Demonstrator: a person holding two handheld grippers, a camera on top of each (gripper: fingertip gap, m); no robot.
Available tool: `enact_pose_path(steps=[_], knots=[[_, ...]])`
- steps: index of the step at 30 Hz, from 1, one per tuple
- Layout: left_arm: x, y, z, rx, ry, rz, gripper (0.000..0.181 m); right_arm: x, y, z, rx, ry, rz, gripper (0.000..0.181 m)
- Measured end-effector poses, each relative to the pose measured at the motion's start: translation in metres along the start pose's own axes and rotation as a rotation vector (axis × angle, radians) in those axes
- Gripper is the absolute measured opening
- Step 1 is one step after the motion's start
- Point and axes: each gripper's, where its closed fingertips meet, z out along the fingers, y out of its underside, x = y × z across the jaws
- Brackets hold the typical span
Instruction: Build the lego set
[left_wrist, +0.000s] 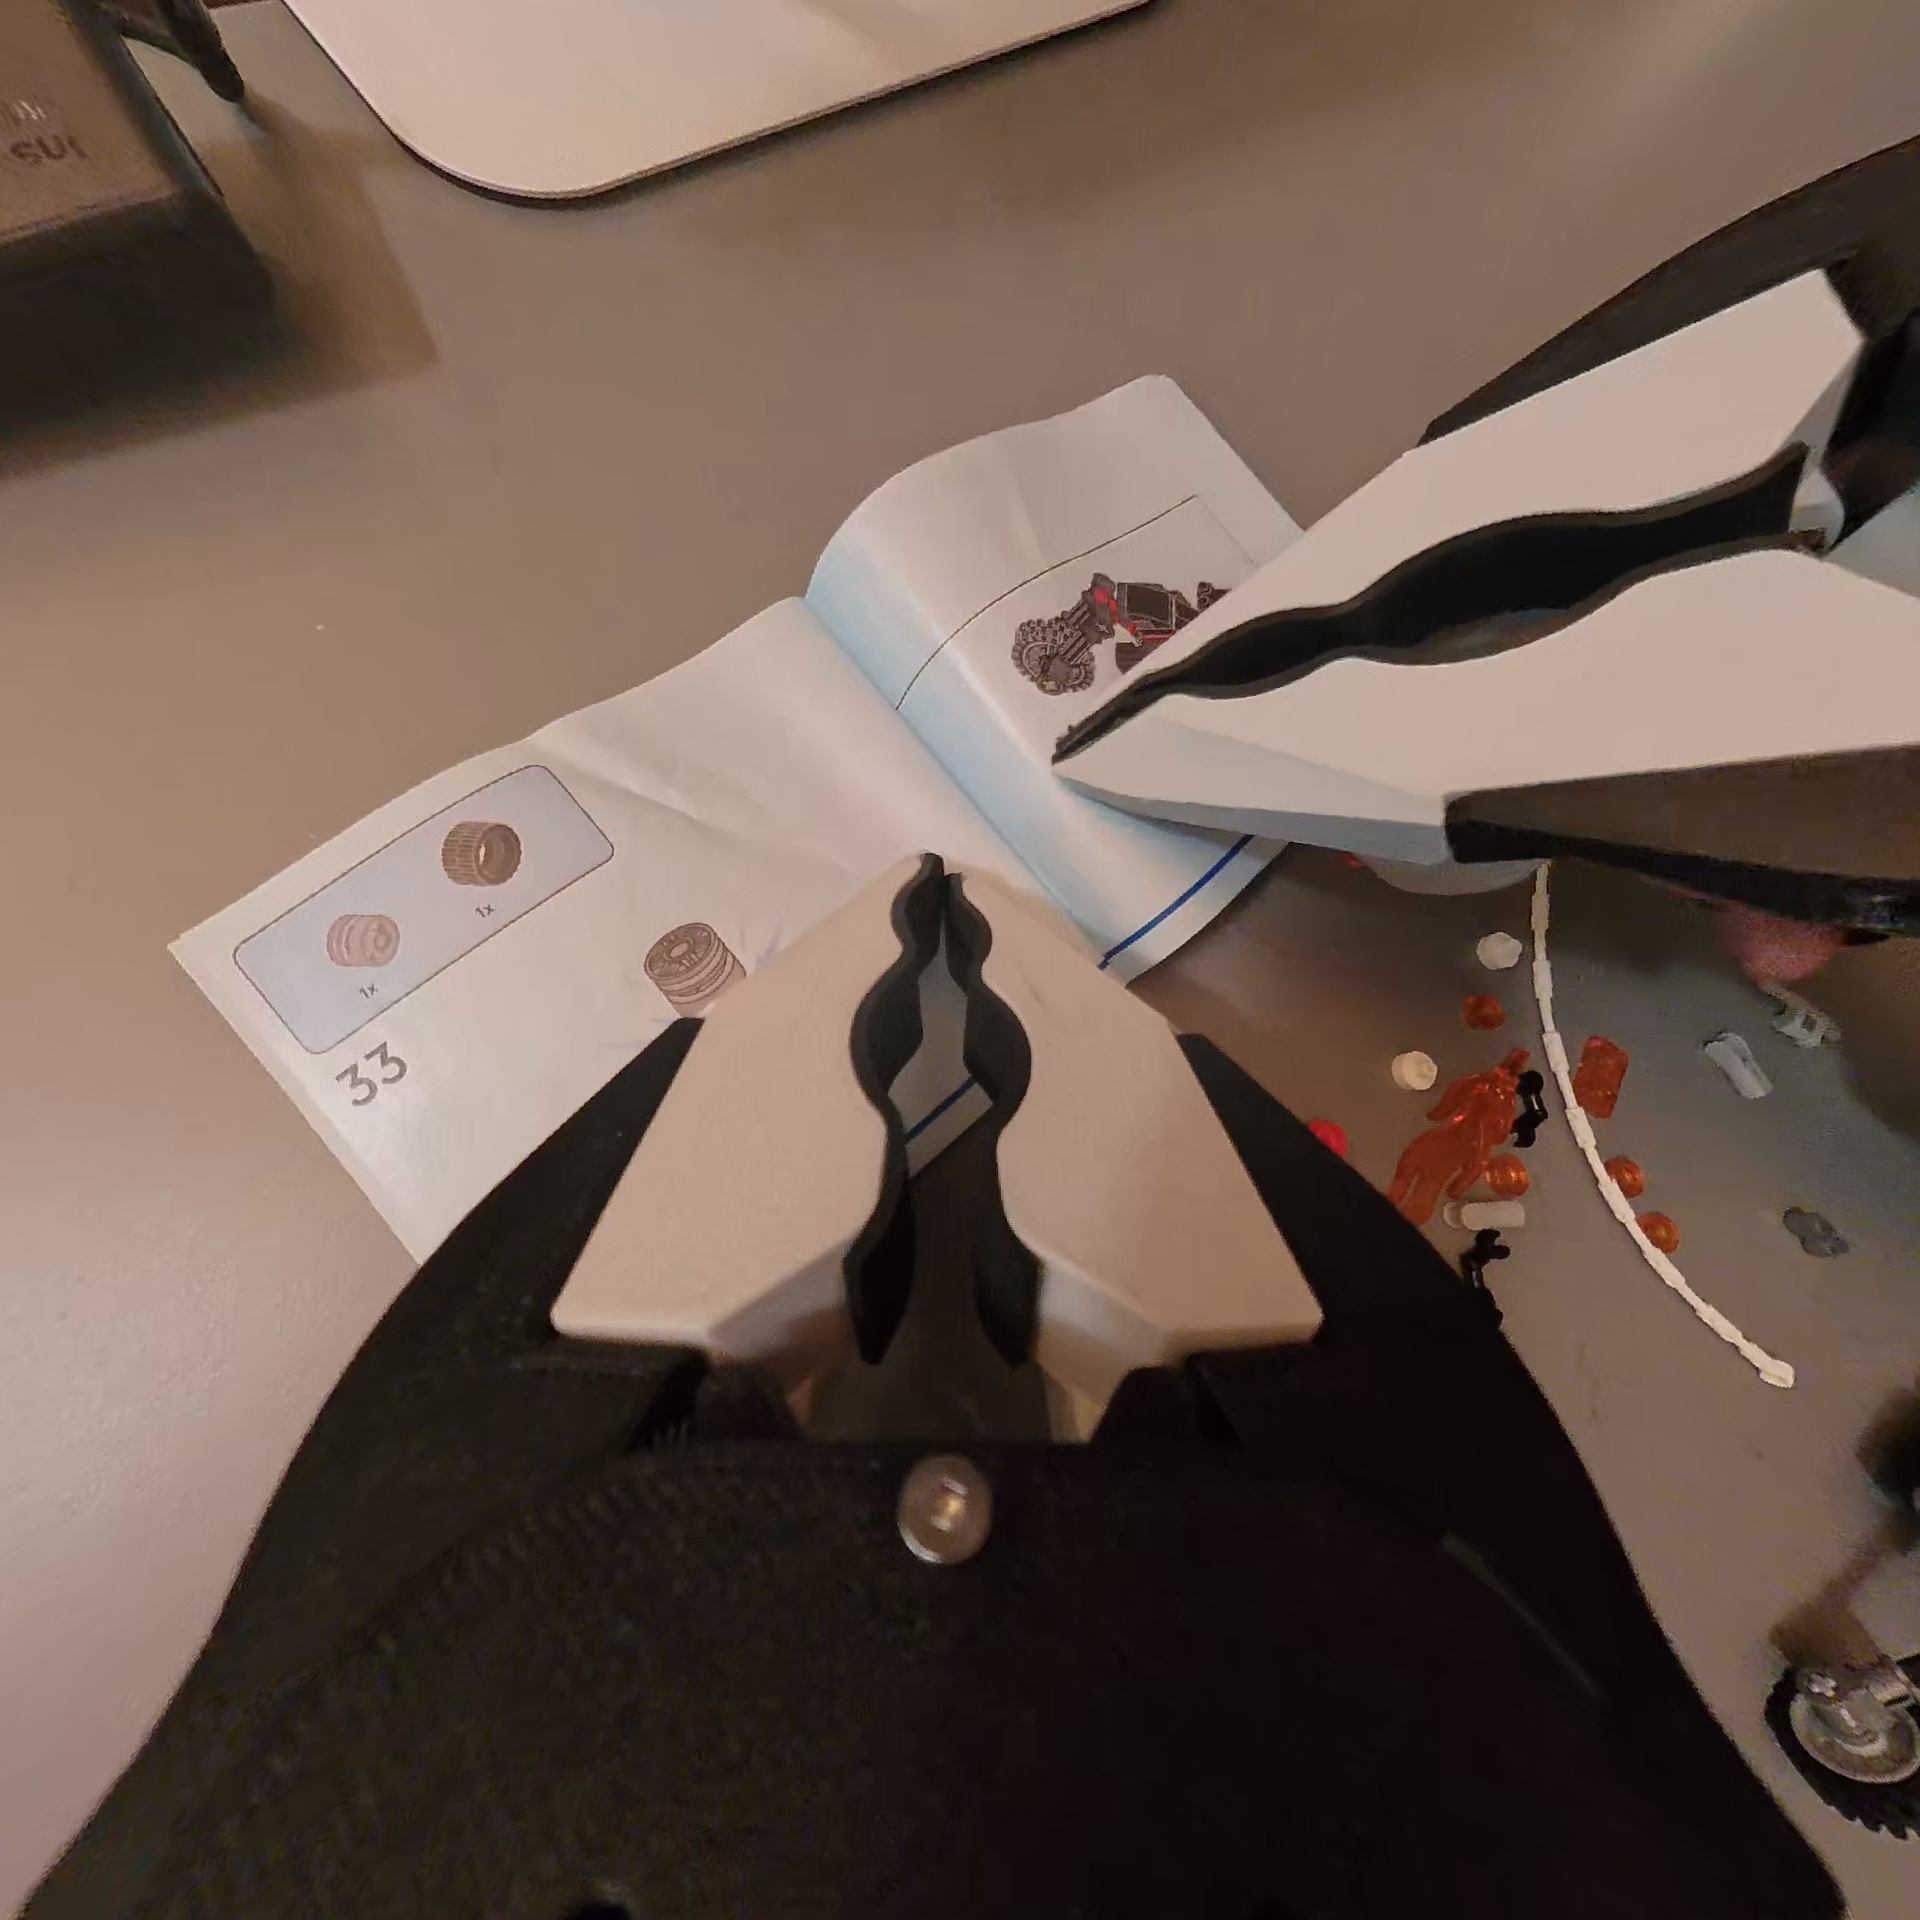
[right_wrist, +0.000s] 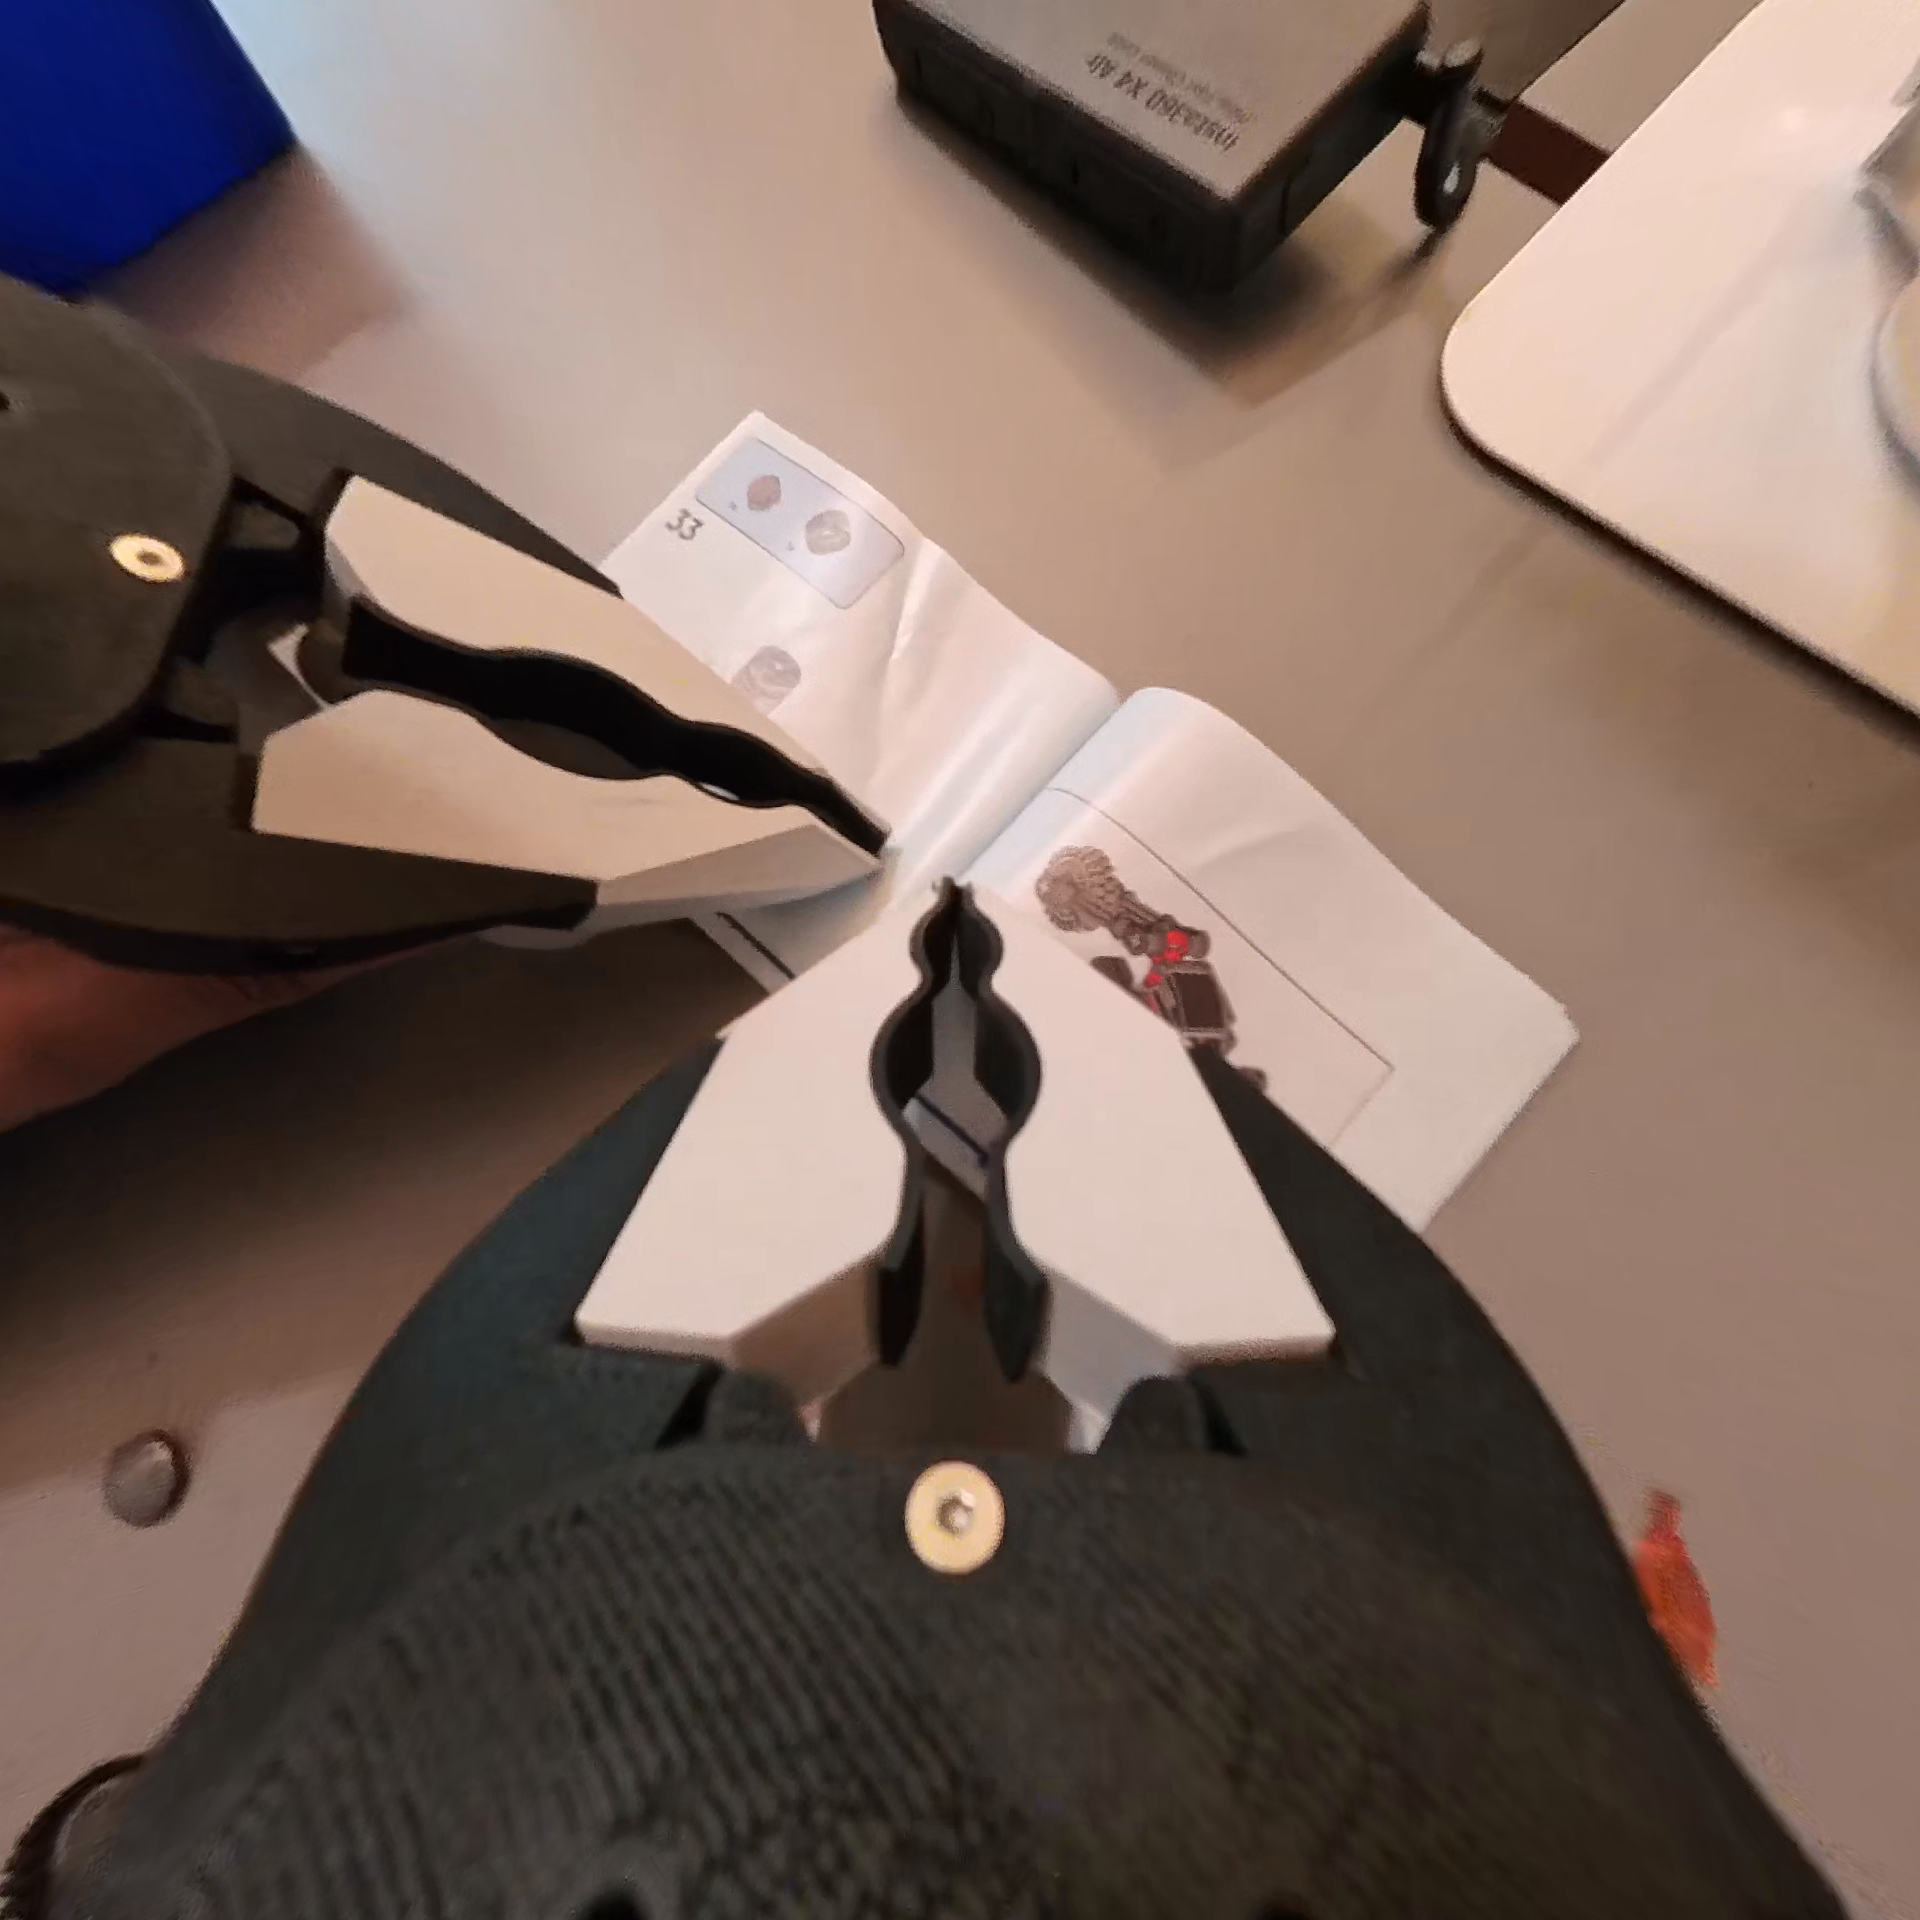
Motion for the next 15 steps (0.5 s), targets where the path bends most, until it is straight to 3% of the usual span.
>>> enact_pose_path(steps=[3, 6, 8, 11, 15], knots=[[0.000, 0.000, 0.000, 0.000, -0.001, 0.001, 0.000, 0.001, 0.001, 0.001, -0.011, -0.024, 0.029, 0.000], [0.000, 0.000, 0.000, -0.001, 0.002, -0.002, 0.000, 0.029, 0.000, -0.011, 0.010, 0.114, 0.011, 0.013], [0.000, 0.000, 0.000, -0.001, 0.004, -0.004, 0.000, 0.050, 0.002, -0.020, 0.014, 0.183, 0.029, 0.045], [0.000, 0.000, 0.000, -0.001, 0.000, 0.001, 0.000, 0.058, 0.004, -0.018, 0.025, 0.128, 0.087, 0.094], [0.000, 0.000, 0.000, -0.001, 0.001, 0.000, 0.000, 0.049, 0.013, -0.002, -0.028, 0.015, 0.154, 0.102]])
